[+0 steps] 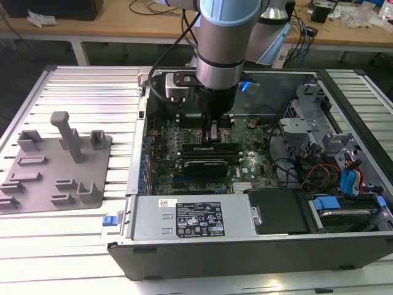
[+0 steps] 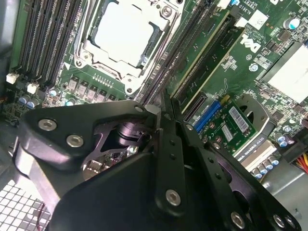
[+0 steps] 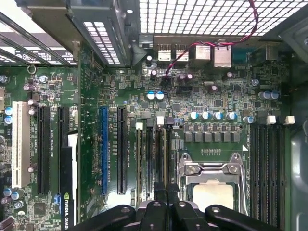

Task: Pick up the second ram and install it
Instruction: 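Insert the second ram into the second slot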

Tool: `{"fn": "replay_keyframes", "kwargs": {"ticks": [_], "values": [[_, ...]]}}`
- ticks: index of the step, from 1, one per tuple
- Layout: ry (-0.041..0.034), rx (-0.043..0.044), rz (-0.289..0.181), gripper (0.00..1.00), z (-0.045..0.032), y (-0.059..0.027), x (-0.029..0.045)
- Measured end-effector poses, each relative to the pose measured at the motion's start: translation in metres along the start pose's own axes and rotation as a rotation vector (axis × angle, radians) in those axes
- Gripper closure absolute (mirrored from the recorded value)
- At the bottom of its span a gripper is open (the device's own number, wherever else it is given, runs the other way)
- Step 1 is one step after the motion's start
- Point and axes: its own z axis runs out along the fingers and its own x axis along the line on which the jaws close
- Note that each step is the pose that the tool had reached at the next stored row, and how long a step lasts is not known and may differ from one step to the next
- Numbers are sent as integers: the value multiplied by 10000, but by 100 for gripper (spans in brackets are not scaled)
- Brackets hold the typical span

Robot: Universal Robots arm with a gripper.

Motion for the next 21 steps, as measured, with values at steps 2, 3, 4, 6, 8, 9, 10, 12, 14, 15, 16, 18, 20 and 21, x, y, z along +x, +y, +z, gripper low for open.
{"fn": "replay_keyframes", "kwargs": {"ticks": [2, 3, 4, 6, 8, 9, 10, 12, 14, 15, 16, 18, 20, 21], "values": [[-4, 2, 2, 91, 6, 1, 1], [-3, 1, 7, 91, 10, 4, 3], [-3, 3, 35, 91, 19, 4, 5], [6, 2, 75, 91, 27, 4, 10], [23, 4, 128, 91, 32, 3, 10], [47, 4, 183, 91, 34, 2, 11], [53, 3, 194, 91, 34, 3, 11], [54, 4, 202, 91, 34, 3, 11], [55, 2, 113, 91, 35, 3, 11], [55, 2, 111, 91, 35, 3, 11], [55, 1, 110, 91, 35, 3, 11], [55, 2, 106, 91, 36, 3, 11], [55, 1, 102, 91, 36, 3, 11], [53, 2, 102, 91, 39, 3, 11]]}}
